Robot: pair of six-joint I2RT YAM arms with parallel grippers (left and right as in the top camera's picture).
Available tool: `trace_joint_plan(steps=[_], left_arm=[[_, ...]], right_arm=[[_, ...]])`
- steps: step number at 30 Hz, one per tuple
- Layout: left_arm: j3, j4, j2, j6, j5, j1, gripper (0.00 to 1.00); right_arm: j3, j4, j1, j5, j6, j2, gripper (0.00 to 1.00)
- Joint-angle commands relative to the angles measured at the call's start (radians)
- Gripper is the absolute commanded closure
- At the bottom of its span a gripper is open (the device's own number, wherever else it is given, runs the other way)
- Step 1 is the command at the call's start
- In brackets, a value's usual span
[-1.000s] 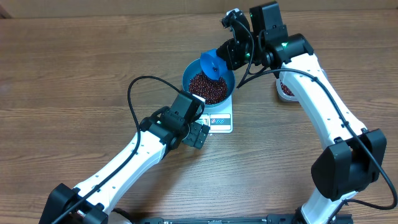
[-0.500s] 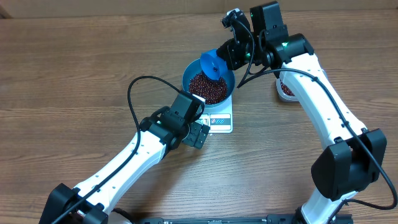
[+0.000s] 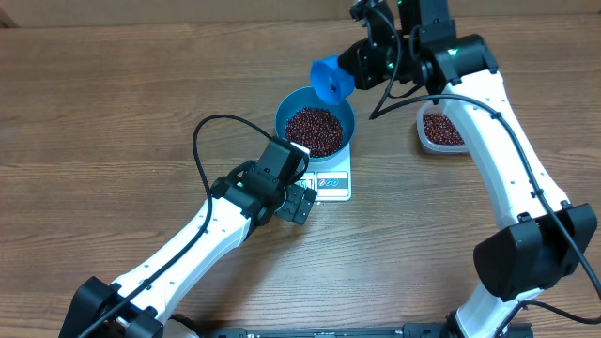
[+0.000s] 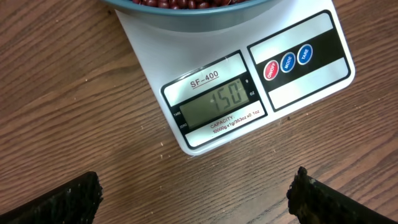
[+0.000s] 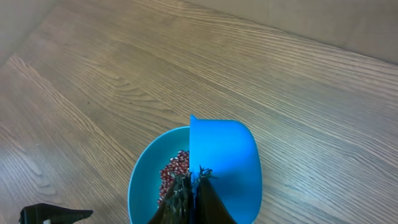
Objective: Scoop item into bowl and weigh 150g on scale
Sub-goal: 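Carry the blue scoop back to the clear bean tub with the right gripper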
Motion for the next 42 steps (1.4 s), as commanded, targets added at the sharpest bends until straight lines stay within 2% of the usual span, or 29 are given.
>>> trace_joint_plan(steps=[1, 8, 13, 22, 28, 33, 42], left_arm=[[-0.002, 0.001, -0.001, 0.019, -0.010, 0.004, 0.00], [-0.002, 0.001, -0.001, 0.019, -0.011, 0.004, 0.00], [-0.002, 0.001, -0.001, 0.019, -0.012, 0.004, 0.00], [-0.002, 0.000, -0.001, 0.019, -0.012, 0.004, 0.00], [-0.002, 0.000, -0.001, 0.019, -0.012, 0.004, 0.00], [-0.002, 0.000, -0.001, 0.019, -0.012, 0.004, 0.00], [-0.002, 0.000, -0.001, 0.019, -0.012, 0.004, 0.00]], right_arm=[[0.034, -0.007, -0.018, -0.009, -0.005, -0.040, 0.96], [0.034, -0.029, -0.019, -0.007, -0.050, -0.040, 0.96], [0.034, -0.037, -0.044, -0.005, -0.020, -0.040, 0.96], [0.034, -0.222, -0.268, 0.003, 0.015, -0.040, 0.96], [0.033, -0.325, -0.385, 0.126, 0.015, -0.040, 0.96], [0.014, -0.330, -0.447, 0.176, 0.015, -0.038, 0.96], [-0.110, -0.223, -0.494, 0.189, 0.016, -0.030, 0.96]])
